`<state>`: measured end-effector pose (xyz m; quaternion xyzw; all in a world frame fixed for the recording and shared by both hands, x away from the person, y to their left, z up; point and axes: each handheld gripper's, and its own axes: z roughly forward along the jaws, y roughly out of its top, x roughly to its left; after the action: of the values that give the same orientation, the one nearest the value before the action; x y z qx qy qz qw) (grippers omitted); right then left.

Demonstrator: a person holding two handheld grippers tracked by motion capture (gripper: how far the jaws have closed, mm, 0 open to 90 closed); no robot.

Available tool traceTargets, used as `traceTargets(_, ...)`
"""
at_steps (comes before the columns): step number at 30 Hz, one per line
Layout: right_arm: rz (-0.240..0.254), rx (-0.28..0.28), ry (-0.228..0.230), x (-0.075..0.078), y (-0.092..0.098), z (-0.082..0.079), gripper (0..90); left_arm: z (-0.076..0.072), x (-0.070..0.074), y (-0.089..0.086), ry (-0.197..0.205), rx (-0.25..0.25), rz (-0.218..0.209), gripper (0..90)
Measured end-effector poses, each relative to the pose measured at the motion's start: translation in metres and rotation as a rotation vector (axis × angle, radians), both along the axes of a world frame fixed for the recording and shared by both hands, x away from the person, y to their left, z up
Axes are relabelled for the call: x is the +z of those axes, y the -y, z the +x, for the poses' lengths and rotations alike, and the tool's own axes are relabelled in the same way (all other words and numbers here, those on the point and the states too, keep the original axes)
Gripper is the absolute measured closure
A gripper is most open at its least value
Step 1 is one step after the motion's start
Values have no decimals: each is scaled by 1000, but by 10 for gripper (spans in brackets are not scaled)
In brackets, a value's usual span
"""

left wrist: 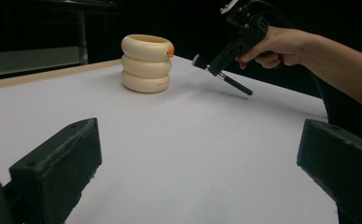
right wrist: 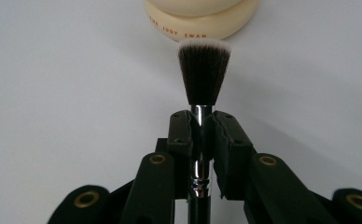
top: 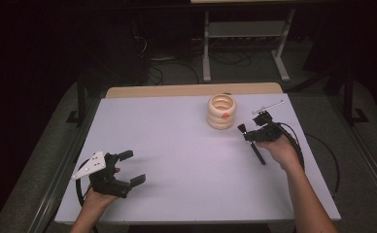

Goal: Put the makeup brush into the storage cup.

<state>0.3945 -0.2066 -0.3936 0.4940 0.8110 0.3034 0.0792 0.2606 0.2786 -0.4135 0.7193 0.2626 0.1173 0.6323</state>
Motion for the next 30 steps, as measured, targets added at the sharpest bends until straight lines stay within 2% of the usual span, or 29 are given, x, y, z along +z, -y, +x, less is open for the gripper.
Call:
traceTargets(5, 26, -12, 24, 5, 3, -2, 770, 1, 0, 0, 1, 1, -5, 0)
traceTargets(8, 36, -3, 66, 7, 6, -3, 769, 0, 0, 1, 2, -4, 2, 0)
traceTargets(13, 72, -20, 84, 12, 8, -5, 769, 0, 0, 1, 1, -3, -2, 0)
traceTargets(19, 84, -10, 136, 15, 8, -7, 769, 0, 0, 2, 1, -3, -4, 0)
traceTargets(30, 108, -13, 195, 17, 7, -10, 770, 0, 0, 1, 5, -5, 3, 0)
